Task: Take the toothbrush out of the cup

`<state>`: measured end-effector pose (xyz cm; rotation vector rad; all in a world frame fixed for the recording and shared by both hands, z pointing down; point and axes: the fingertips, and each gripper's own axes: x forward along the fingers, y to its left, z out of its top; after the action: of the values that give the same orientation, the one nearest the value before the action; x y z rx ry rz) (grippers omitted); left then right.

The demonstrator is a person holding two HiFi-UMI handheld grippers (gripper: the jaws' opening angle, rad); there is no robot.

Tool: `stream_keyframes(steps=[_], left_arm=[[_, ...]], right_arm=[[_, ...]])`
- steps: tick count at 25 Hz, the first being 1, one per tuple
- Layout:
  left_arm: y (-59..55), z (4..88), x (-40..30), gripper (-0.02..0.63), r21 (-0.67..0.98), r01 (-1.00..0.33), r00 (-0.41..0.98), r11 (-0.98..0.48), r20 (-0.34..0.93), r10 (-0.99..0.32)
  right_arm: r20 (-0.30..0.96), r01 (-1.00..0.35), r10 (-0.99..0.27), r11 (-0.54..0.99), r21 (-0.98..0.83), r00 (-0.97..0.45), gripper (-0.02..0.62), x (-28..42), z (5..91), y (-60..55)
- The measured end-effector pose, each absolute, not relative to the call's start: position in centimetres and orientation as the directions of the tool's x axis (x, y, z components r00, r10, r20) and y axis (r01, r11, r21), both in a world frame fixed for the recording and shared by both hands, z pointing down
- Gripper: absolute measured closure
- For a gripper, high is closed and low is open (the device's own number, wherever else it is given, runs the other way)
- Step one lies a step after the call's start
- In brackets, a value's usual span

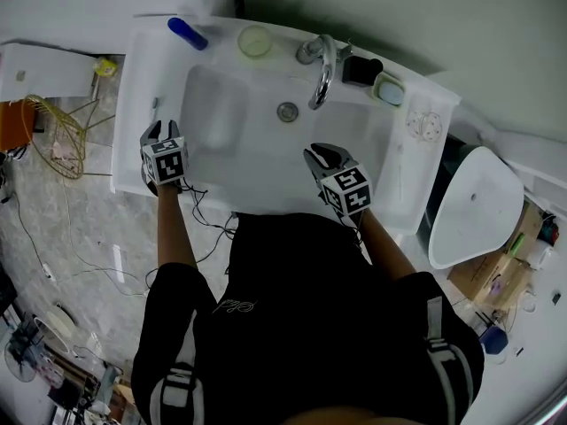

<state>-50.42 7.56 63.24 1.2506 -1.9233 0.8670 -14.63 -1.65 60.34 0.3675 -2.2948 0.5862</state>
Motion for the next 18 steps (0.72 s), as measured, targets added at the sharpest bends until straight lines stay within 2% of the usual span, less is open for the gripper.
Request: stream_keyframes(steps=[10, 15, 18], left_arm=[[3.7, 62.5, -34.2, 0.486, 0.153, -0.974, 0.019, 0.166, 0.789, -0.614], [2.0, 61.6, -28.9, 0.497, 0.229, -0.968, 0.114, 0.1, 0.762, -0.637], [0.8, 59.7, -27.1, 0.522, 0.222, -0.973, 0.124, 0.061, 0.728, -0.675]], right_arm=[[0.688, -0.489, -0.181, 0.825, -0.282, -0.702, 0.515, -11.9, 59.1, -2.7], [0.68, -0.552, -0.252, 0.79, -0.267, -0.689, 0.515, -9.1, 58.4, -3.5], [0.661, -0.586, -0.303, 0.769, -0.257, -0.686, 0.518, -7.7, 57.5, -4.3]])
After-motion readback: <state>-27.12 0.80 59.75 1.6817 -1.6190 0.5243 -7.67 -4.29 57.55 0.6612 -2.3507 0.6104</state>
